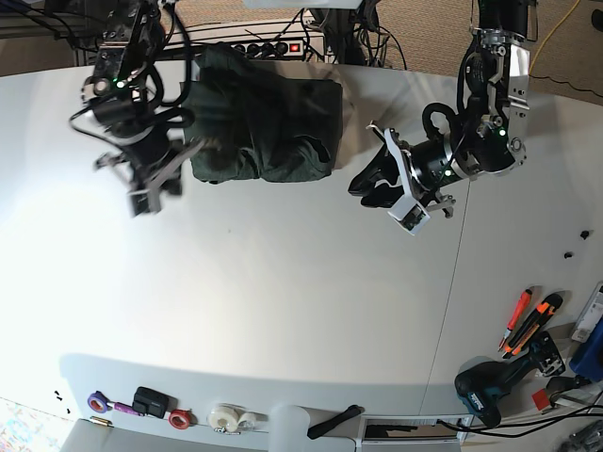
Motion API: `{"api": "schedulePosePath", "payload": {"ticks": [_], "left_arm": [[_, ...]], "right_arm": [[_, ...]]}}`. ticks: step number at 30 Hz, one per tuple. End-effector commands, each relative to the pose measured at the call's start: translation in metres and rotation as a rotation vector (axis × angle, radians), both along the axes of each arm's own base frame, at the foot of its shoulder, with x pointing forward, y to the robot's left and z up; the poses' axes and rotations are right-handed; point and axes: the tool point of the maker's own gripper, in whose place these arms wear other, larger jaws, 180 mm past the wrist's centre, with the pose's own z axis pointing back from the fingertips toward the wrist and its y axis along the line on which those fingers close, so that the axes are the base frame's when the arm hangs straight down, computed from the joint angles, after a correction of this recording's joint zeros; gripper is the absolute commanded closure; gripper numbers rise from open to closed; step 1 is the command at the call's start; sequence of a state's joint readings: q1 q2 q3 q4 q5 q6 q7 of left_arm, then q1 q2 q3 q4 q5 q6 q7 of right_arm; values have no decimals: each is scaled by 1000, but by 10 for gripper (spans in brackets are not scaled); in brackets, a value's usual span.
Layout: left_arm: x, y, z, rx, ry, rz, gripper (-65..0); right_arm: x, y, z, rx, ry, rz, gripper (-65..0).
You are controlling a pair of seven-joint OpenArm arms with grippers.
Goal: Layout the t-shirt on the table in an organized manner, then fold the t-shirt properly
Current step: 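Fold the shirt bundle again with the right gripper toward its other end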
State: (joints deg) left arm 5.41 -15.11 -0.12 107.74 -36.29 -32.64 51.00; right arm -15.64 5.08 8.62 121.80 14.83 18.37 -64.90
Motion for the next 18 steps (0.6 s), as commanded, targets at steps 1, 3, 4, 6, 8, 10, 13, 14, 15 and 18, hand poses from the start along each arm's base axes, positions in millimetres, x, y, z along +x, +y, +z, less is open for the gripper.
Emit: {"api": "schedulePosePath", "payload": {"ticks": [1, 3, 4, 6, 8, 10, 13, 14, 15, 18], "left_arm": [[6, -1, 14, -31, -45, -1, -150], [6, -1, 14, -31, -45, -1, -150], [6, -1, 14, -31, -46, -1, -150], [6, -1, 14, -31, -46, 0, -150], [6, -1, 14, -31, -45, 0, -150], [6, -1, 14, -31, -45, -1, -150], [6, -1, 14, -31, -45, 0, -150], [6, -1, 14, -31, -45, -1, -150], [6, -1, 14, -31, -45, 0, -150], [6, -1, 14, -31, -45, 0, -150]], "right_arm": [[4, 7, 4, 26, -28, 25, 0], [-4, 18, -8, 61, 11, 65, 0], [-8, 24, -10, 70, 21, 88, 0], [-12, 36, -12, 84, 31, 128, 0], [-16, 48, -14, 95, 51, 162, 0], [-21, 61, -17, 104, 71, 202, 0], [-30, 85, -22, 121, 103, 275, 0], [-33, 95, -22, 128, 109, 303, 0], [-37, 104, -24, 134, 120, 332, 0], [-49, 133, -25, 154, 145, 423, 0]]}}
